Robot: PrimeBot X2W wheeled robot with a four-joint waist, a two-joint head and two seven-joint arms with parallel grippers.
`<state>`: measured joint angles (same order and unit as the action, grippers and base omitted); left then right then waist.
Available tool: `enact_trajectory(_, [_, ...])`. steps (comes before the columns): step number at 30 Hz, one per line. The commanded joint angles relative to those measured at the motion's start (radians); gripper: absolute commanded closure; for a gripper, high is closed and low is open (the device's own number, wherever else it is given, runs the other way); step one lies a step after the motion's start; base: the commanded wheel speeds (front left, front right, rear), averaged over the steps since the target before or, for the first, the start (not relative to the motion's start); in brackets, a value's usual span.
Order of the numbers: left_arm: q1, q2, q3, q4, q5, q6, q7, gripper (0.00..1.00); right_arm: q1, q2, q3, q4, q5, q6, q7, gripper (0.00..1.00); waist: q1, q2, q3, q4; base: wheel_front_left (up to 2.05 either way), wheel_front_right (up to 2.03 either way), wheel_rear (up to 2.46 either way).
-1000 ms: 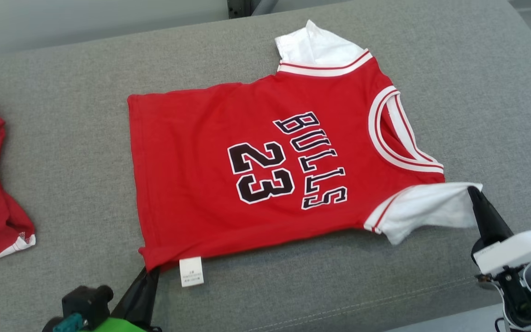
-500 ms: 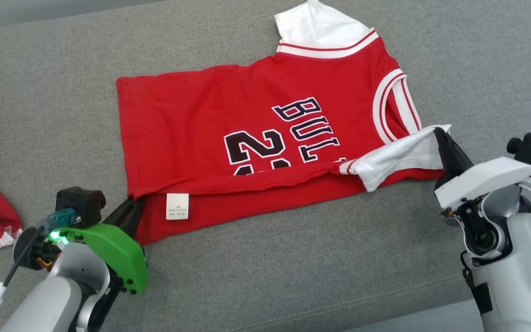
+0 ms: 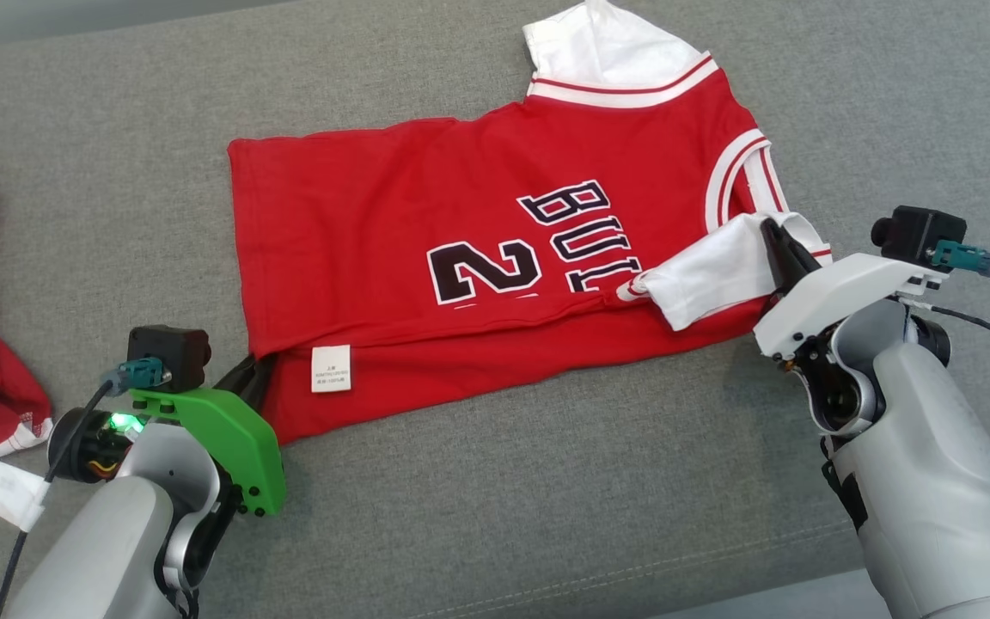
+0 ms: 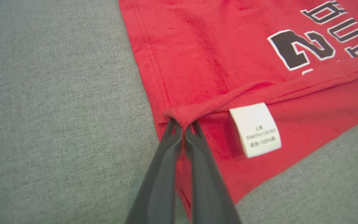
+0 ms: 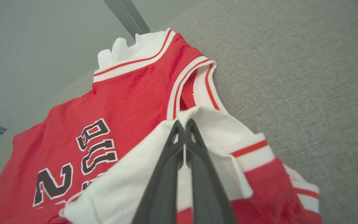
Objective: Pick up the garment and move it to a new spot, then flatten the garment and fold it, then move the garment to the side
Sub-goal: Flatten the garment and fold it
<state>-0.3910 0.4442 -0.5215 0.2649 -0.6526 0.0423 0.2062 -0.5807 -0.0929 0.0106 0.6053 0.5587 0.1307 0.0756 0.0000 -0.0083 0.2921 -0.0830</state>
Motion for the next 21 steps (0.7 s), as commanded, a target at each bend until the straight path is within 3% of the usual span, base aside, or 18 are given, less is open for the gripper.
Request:
enact_trajectory(1, [-0.016, -0.009, 0.002, 0.021, -0.009, -0.002, -0.014, 0.91, -0.02, 0.001, 0.016, 0.026, -0.008, 0.0, -0.02, 0.69, 0.0, 0.0083, -0.001, 0.003, 0.0, 0.0, 0.0])
enact_trajectory(2, [-0.018, -0.014, -0.001, 0.035, -0.007, -0.004, -0.021, 0.67, -0.028, -0.001, 0.029, 0.045, -0.012, 0.0, -0.035, 0.36, 0.0, 0.0083, -0.002, 0.005, 0.0, 0.0, 0.0])
enact_trajectory(3, [-0.017, -0.022, -0.001, 0.047, -0.011, -0.006, -0.026, 0.28, -0.033, -0.002, 0.039, 0.062, -0.012, 0.0, -0.046, 0.0, 0.0, 0.0083, -0.005, 0.007, 0.0, 0.0, 0.0])
enact_trajectory(4, [-0.015, -0.029, 0.001, 0.058, -0.015, -0.005, -0.036, 0.0, -0.037, -0.008, 0.045, 0.076, -0.014, 0.0, -0.062, 0.0, 0.0, 0.0083, -0.008, 0.009, 0.0, 0.0, 0.0])
enact_trajectory(9, [0.039, -0.061, 0.033, 0.062, -0.059, 0.004, -0.097, 0.0, -0.017, -0.059, 0.083, 0.081, -0.031, 0.0, -0.145, 0.0, 0.0, 0.0083, -0.032, 0.015, 0.0, 0.0, 0.0])
enact_trajectory(13, [0.127, -0.072, 0.077, -0.008, -0.095, 0.04, -0.164, 0.0, 0.055, -0.122, 0.1, 0.023, -0.046, 0.0, -0.197, 0.0, 0.0, 0.0083, -0.055, 0.01, 0.0, 0.0, 0.0])
enact_trajectory(16, [0.236, -0.086, 0.083, -0.09, -0.138, 0.064, -0.169, 0.0, 0.148, -0.181, 0.093, -0.05, -0.065, 0.0, -0.181, 0.0, 0.0, 0.0083, -0.058, 0.006, 0.0, 0.0, 0.0])
enact_trajectory(21, [0.279, -0.083, 0.09, -0.119, -0.152, 0.087, -0.157, 0.0, 0.218, -0.202, 0.081, -0.121, -0.078, 0.0, -0.127, 0.0, 0.0, 0.0083, -0.042, 0.001, 0.0, 0.0, 0.0])
